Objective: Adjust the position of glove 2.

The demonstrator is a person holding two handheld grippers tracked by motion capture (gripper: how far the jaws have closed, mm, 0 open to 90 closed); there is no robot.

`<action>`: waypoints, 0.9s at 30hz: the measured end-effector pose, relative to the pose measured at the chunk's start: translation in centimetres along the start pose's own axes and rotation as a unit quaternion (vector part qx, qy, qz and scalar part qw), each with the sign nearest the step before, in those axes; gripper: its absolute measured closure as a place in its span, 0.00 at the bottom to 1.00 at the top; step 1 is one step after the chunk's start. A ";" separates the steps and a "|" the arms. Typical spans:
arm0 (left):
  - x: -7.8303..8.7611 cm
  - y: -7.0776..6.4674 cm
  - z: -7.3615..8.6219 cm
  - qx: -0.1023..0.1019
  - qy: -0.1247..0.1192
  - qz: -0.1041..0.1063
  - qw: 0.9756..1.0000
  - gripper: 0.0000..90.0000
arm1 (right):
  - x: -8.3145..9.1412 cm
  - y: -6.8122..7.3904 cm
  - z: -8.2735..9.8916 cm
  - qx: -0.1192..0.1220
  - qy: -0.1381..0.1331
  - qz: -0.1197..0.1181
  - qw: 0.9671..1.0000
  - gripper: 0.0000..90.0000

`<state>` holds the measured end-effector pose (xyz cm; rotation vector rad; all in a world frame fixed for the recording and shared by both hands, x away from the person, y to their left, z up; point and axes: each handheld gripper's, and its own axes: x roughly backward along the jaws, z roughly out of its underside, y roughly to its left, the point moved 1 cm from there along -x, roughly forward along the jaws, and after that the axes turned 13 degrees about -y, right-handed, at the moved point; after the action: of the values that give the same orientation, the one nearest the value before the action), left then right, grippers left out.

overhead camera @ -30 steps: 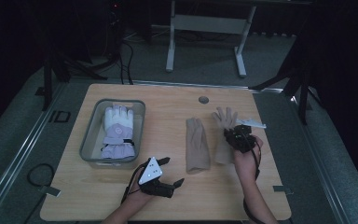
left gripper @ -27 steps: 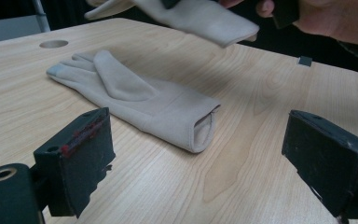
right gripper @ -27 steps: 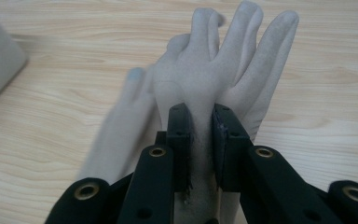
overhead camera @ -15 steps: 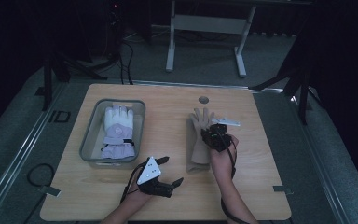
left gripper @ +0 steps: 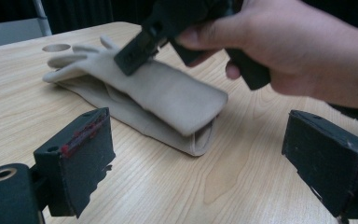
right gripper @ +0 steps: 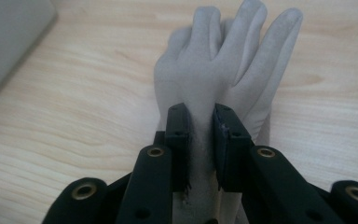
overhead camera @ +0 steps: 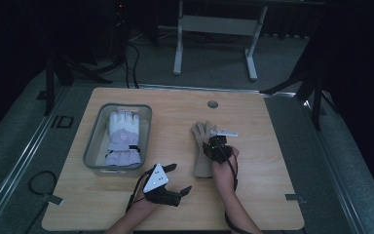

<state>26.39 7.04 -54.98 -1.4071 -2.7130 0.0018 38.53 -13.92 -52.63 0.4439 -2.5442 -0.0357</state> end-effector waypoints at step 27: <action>-0.6 0.3 0.2 -0.007 0.047 -0.037 0.998 0.10 | 1.8 -4.5 -1.2 0.013 -0.030 -0.146 0.989 0.23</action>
<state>26.95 6.73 -55.24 -1.2761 -2.6908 -0.0844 39.16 -18.62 -51.19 0.8343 -2.5190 -0.1250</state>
